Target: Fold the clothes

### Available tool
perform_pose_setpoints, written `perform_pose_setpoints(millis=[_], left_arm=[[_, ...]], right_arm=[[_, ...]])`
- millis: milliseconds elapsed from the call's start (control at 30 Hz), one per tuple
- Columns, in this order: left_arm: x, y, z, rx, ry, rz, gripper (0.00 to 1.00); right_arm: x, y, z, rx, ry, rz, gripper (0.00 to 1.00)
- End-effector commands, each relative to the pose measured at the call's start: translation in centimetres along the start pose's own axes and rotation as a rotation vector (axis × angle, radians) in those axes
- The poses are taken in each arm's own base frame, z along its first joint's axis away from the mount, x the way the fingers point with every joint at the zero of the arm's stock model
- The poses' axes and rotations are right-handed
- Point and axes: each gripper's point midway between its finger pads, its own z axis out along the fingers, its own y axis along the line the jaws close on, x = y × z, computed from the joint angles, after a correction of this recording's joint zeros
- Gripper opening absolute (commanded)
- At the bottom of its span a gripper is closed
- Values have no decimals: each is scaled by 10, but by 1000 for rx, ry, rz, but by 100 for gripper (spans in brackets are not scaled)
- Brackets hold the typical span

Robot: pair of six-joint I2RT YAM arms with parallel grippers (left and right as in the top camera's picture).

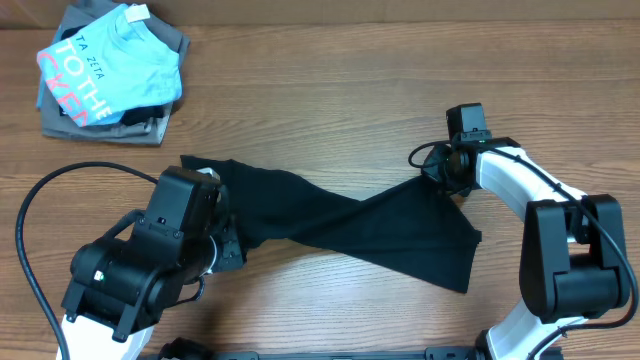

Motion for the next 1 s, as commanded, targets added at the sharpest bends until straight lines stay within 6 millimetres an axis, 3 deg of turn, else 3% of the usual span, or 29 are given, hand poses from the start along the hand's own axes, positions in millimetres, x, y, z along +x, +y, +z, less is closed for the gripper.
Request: perform_pose_setpoints(millis=[0,200,267,367,500,633,833,967], left_arm=[[-7,-2,-6,8,-36,21,4],[-17,-10,-7,39,-78,52,4],[-27,-18,-11,70,-119,74,4],[-46,-32,-32,127,-209,79,4],[-69,-49,-87,206,-360,140,4],[-78,-54,-143,252,-491,186,4],[-75,-50,-216,315,-640,177,4],[-68,-46,-250,355,-710,175,4]], right_arm=[[26,-20,24,79,99,20,4],[5,-5,-5,86,82,18,4],[-7,5,-26,72,62,18,4],[-25,21,-64,41,23,16,4],[-46,35,-124,15,-57,15,4],[-58,43,-188,-42,-159,14,4],[-51,41,-290,-179,-329,11,4],[-36,32,-360,-293,-465,10,4]])
